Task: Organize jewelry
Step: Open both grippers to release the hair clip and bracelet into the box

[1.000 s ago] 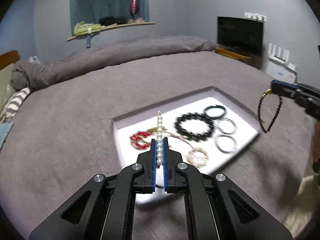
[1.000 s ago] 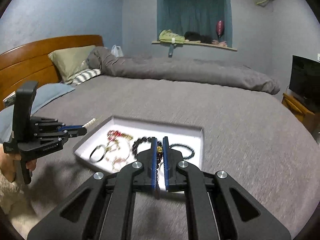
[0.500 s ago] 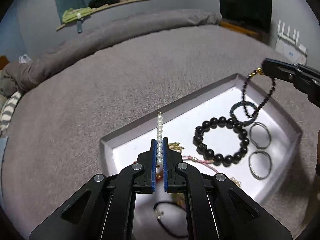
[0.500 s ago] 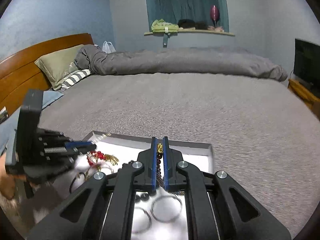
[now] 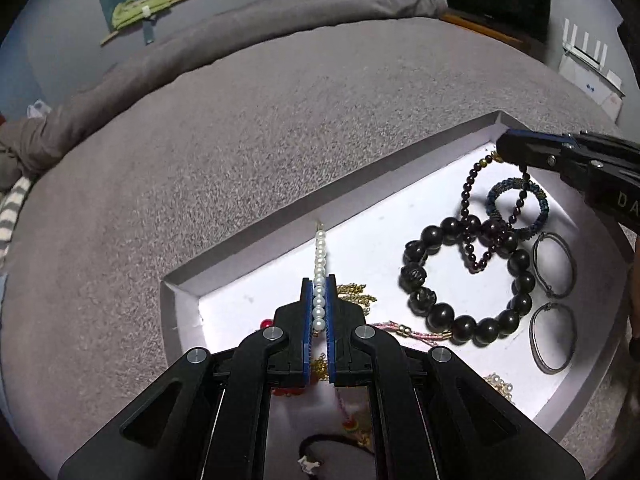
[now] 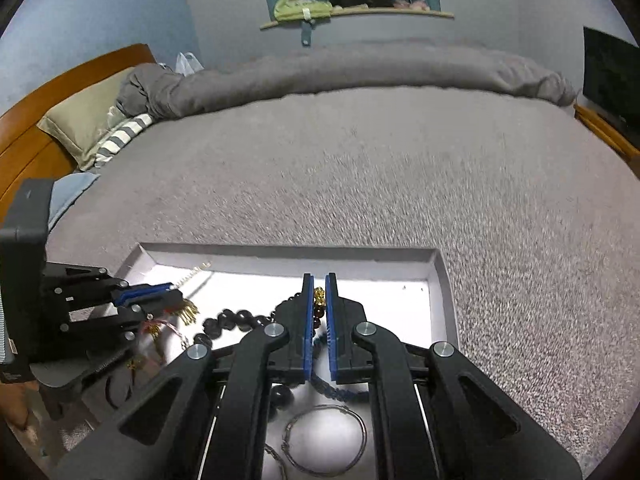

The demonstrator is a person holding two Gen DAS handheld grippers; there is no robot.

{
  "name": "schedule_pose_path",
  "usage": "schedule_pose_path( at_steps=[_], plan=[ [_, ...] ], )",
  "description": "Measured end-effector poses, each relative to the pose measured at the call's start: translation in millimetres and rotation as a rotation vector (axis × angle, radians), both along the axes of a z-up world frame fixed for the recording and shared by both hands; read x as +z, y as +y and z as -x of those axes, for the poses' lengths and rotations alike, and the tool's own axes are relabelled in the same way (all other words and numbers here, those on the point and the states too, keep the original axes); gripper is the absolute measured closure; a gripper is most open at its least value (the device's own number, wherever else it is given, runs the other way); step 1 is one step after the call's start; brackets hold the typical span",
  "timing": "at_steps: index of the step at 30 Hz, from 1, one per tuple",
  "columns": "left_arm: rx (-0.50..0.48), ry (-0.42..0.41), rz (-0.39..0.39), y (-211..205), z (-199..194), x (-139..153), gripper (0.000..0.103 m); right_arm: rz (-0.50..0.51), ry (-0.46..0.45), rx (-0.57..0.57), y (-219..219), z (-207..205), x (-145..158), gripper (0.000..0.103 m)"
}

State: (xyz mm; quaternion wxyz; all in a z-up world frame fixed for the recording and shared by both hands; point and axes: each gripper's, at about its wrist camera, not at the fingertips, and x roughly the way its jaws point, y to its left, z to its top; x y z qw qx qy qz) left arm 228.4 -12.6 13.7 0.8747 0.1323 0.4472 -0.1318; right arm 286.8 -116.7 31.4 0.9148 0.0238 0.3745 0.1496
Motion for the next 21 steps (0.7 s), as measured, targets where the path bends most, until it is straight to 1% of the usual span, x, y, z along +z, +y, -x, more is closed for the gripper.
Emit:
schedule_pose_path(
  at_steps=[2, 4, 5, 6, 10, 12, 13, 14, 15, 16, 18, 19, 20, 21],
  plan=[
    [0.002, 0.001, -0.001, -0.4, -1.4, -0.2, 0.095, 0.001, 0.007, -0.005, -0.8, -0.1, -0.6, 0.097],
    [-0.001, 0.003, -0.001, -0.9, -1.4, 0.1, 0.086, 0.014, -0.002, -0.010, -0.1, 2.3, 0.6, 0.097],
    [-0.002, -0.001, -0.005, -1.3, -1.4, 0.5, 0.078, 0.019, -0.004, -0.010, 1.4, -0.5, 0.5, 0.097],
    [-0.004, -0.008, -0.007, -1.5, -1.1, 1.2, 0.074, 0.024, -0.005, -0.007, 2.9, -0.2, 0.8, 0.097],
    [0.003, -0.027, 0.000, 0.4, 0.6, 3.5, 0.073, 0.021, -0.007, -0.009, 2.7, 1.4, 1.2, 0.097],
    [0.014, -0.040, 0.013, 3.3, 3.0, 6.9, 0.071, 0.018, -0.008, -0.013, 0.9, 3.1, 2.0, 0.095],
    [0.020, -0.048, 0.024, 5.1, 5.1, 9.3, 0.071, 0.014, -0.010, -0.014, 0.0, 5.0, 3.1, 0.092],
    [0.023, -0.053, 0.035, 6.3, 7.7, 11.7, 0.070, 0.012, -0.013, -0.015, -1.0, 7.0, 4.8, 0.087],
    [0.027, -0.057, 0.042, 7.4, 9.8, 14.0, 0.065, 0.012, -0.018, -0.017, -1.5, 9.2, 6.3, 0.083],
    [0.032, -0.062, 0.045, 7.8, 12.3, 16.0, 0.063, 0.013, -0.023, -0.017, -2.0, 11.7, 8.0, 0.078],
    [0.040, -0.077, 0.053, 10.8, 20.2, 20.6, 0.052, 0.012, -0.033, -0.017, -2.9, 18.7, 12.7, 0.074],
    [0.050, -0.083, 0.063, 12.7, 25.0, 23.9, 0.050, 0.010, -0.036, -0.019, -3.5, 22.4, 15.2, 0.072],
    [0.056, -0.087, 0.074, 13.7, 28.1, 26.1, 0.046, 0.007, -0.040, -0.020, -4.5, 25.8, 17.1, 0.066],
    [0.060, -0.091, 0.087, 14.3, 32.1, 28.6, 0.044, 0.004, -0.044, -0.019, -5.6, 30.4, 19.5, 0.063]
  ],
)
